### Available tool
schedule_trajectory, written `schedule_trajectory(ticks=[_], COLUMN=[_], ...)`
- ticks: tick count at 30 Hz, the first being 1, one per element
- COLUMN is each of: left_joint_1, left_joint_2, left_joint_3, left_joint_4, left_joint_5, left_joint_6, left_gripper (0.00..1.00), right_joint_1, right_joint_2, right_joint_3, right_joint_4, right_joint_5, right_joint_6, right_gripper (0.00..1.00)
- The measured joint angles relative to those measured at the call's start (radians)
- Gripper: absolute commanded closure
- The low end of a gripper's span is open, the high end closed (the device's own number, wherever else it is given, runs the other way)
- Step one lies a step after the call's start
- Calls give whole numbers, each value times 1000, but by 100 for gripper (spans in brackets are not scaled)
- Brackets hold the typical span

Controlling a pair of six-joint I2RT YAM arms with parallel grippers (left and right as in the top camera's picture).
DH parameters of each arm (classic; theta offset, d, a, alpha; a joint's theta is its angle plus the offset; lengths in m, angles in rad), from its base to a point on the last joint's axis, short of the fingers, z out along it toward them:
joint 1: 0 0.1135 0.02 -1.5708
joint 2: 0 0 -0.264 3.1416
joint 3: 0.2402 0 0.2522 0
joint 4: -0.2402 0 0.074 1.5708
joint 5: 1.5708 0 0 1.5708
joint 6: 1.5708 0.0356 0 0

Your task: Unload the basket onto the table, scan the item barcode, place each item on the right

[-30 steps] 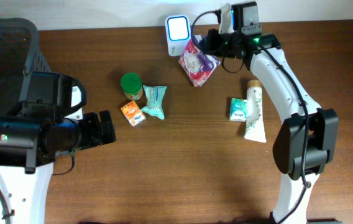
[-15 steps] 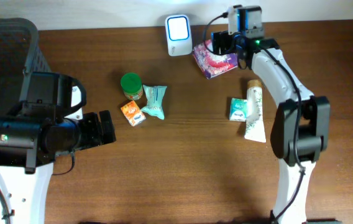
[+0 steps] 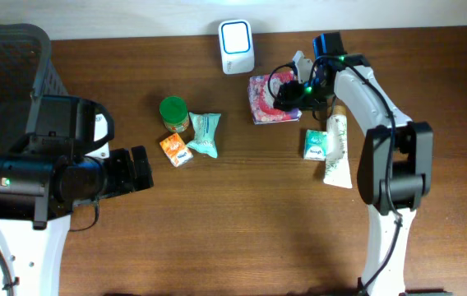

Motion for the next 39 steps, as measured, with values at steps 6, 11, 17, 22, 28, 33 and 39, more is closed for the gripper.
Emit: schedule_trajectory(ticks=[6,11,17,22,28,33,39], left_joint_1=[0,0,0,0,0,0,0], left_joint_2=[0,0,0,0,0,0,0], left_joint_3=[0,0,0,0,0,0,0], left_joint_4=[0,0,0,0,0,0,1], left_joint_5=[0,0,0,0,0,0,0], left_joint_6=[0,0,0,0,0,0,0], left_gripper=[1,1,1,1,1,1,1], right_joint_1=[18,17,17,17,16,18,86], right_joint_2=[-84,-41,85,93,91,47,46], right_joint_3=[2,2,2,2,98,202,201], right_joint_4=[97,146,150,153,143,330,663], right_joint_5=[118,170,117,40,-39,-53,10], right_joint_6=[74,111,110,117,183,314,362], right_gripper=[9,10,61,96,96,96,96])
